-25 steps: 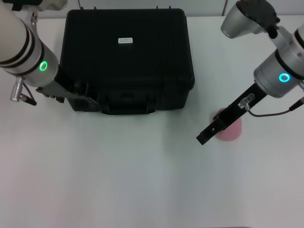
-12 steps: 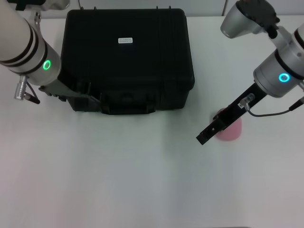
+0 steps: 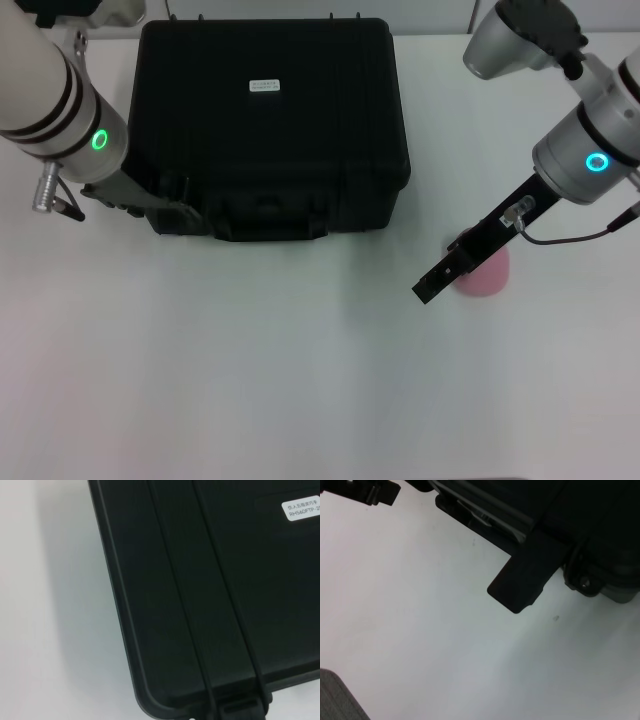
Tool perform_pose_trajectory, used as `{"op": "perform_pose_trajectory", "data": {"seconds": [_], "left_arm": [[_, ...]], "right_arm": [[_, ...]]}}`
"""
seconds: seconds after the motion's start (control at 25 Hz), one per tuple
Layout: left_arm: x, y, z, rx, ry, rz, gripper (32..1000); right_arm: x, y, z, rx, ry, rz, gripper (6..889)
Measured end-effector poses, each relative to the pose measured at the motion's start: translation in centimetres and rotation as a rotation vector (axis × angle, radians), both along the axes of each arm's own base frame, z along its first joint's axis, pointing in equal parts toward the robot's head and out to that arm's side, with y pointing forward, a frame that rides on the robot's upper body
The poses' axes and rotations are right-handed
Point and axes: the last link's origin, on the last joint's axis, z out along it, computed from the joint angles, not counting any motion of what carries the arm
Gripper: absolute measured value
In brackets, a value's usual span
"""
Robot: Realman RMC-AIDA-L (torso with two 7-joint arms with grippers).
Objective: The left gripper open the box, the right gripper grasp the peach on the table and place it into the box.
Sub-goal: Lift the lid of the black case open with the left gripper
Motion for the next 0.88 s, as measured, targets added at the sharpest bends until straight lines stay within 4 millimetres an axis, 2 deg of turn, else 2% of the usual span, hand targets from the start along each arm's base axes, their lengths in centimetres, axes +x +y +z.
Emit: {"op": "perform_pose_trajectory", "data": {"seconds": [0.48, 0.88], "left_arm": [[0.06, 0.06, 0.07, 0.004, -0.004, -0.003, 554], [0.11, 0.04, 0.03, 0.002, -0.004, -0.005, 475]], "right_arm": [[0.01, 0.0, 0.0, 0.0, 0.0, 0.0, 801], [0.01, 0.0, 0.0, 0.0, 0.0, 0.0, 801]]}}
